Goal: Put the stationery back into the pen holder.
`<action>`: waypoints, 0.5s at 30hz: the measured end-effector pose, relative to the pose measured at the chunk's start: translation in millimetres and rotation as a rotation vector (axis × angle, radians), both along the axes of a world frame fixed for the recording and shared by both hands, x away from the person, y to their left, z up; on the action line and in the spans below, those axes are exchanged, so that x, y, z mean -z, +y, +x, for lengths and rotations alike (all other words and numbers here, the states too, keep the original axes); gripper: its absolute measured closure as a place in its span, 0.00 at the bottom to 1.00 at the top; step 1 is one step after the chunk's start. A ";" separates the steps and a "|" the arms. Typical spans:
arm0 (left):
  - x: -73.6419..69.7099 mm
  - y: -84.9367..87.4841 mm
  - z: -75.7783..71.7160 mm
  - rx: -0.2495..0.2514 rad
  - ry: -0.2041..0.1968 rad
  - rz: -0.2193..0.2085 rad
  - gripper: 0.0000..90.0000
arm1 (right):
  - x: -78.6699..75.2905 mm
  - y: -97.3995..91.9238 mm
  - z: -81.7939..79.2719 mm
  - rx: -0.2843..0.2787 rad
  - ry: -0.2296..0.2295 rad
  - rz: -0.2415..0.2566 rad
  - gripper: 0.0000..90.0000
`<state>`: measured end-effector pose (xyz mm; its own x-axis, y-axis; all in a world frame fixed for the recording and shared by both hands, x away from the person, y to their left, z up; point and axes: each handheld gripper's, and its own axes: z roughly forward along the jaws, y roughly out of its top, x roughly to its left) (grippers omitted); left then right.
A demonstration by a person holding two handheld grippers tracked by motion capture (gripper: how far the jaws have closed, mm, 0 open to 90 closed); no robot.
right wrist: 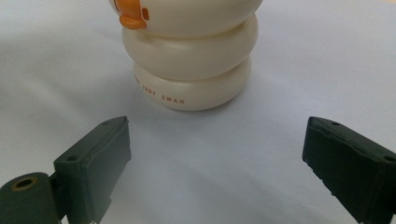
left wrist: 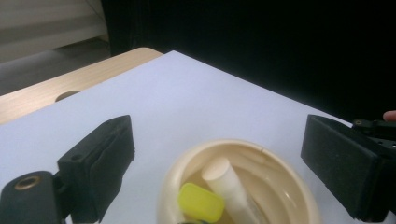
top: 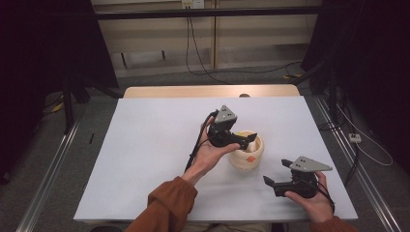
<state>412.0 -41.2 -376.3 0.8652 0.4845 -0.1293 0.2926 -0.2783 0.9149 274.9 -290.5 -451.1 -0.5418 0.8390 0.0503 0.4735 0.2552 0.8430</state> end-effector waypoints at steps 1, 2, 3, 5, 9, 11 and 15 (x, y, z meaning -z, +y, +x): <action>-0.8 1.6 0.5 -0.002 0.007 -0.003 0.09 | 0.0 -0.4 -0.1 0.000 0.000 0.000 0.09; -1.4 3.2 1.4 -0.001 0.016 -0.009 0.09 | 0.0 -0.7 -0.1 0.003 0.002 0.001 0.09; -1.8 4.7 2.0 -0.007 0.024 -0.014 0.09 | 0.2 -0.7 0.1 0.004 0.004 0.002 0.09; -3.4 8.1 2.6 -0.015 0.023 -0.009 0.09 | 0.6 -0.6 0.7 0.002 0.004 0.002 0.09; -7.0 14.7 2.3 -0.002 0.017 -0.001 0.09 | 0.9 -0.9 1.3 0.003 0.004 0.002 0.09; -8.6 17.2 0.8 -0.008 0.001 0.014 0.09 | 1.0 -0.7 1.8 0.003 0.006 0.000 0.09; -10.4 24.3 1.4 -0.018 -0.001 0.023 0.08 | 1.3 0.1 2.4 0.003 0.008 -0.001 0.09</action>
